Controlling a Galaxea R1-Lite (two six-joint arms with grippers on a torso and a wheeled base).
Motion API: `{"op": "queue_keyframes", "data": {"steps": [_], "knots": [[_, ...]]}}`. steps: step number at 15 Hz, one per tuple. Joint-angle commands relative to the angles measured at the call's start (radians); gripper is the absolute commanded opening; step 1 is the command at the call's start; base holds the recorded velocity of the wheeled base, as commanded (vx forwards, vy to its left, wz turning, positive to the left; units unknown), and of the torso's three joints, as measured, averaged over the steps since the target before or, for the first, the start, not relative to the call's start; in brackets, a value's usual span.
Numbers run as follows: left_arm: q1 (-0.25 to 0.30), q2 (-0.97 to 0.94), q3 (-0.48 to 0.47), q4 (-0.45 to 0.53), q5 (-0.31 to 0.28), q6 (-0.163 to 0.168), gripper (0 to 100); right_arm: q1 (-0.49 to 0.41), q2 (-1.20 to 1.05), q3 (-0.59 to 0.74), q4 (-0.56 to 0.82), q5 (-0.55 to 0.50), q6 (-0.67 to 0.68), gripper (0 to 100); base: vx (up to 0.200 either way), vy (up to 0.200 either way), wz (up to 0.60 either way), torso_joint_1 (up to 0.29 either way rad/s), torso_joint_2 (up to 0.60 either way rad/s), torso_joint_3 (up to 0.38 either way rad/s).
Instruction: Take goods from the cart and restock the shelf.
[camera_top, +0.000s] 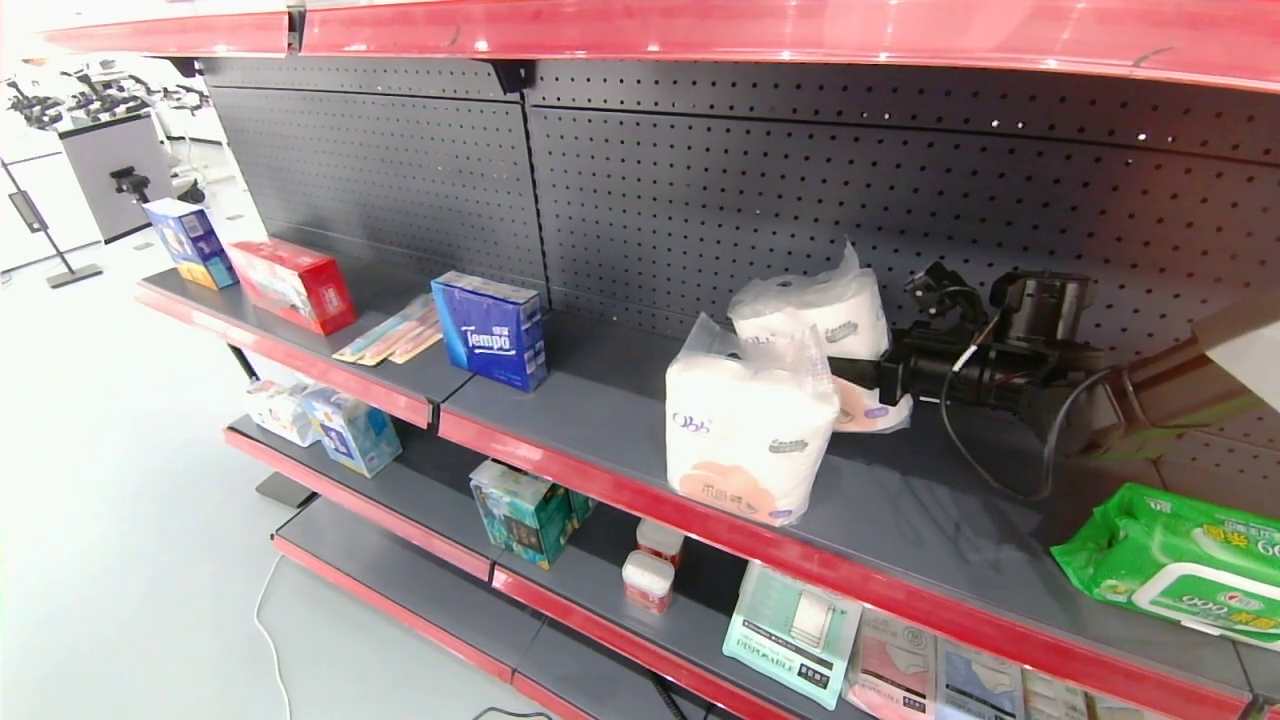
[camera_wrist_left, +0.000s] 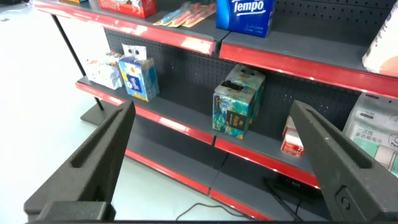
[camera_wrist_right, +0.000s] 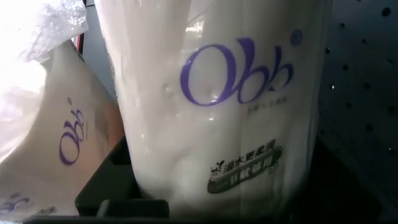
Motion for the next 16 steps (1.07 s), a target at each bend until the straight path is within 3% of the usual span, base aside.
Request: {"op": "queue_keyframes", "data": {"steps": [1, 11, 16], "knots": [[0.0, 0.0, 0.0, 0.0, 0.0, 0.0, 100, 0.018, 0.032, -0.028, -0.001, 0.0, 0.005, 0, 0.0, 0.0, 0.0, 0.0, 0.0, 0.0], [0.0, 0.0, 0.0, 0.0, 0.0, 0.0, 100, 0.066, 0.111, -0.089, -0.007, -0.003, 0.014, 0, 0.0, 0.0, 0.0, 0.0, 0.0, 0.0], [0.0, 0.0, 0.0, -0.001, 0.0, 0.0, 100, 0.017, 0.121, -0.078, -0.001, 0.002, -0.071, 0, 0.0, 0.0, 0.0, 0.0, 0.0, 0.0]]}}
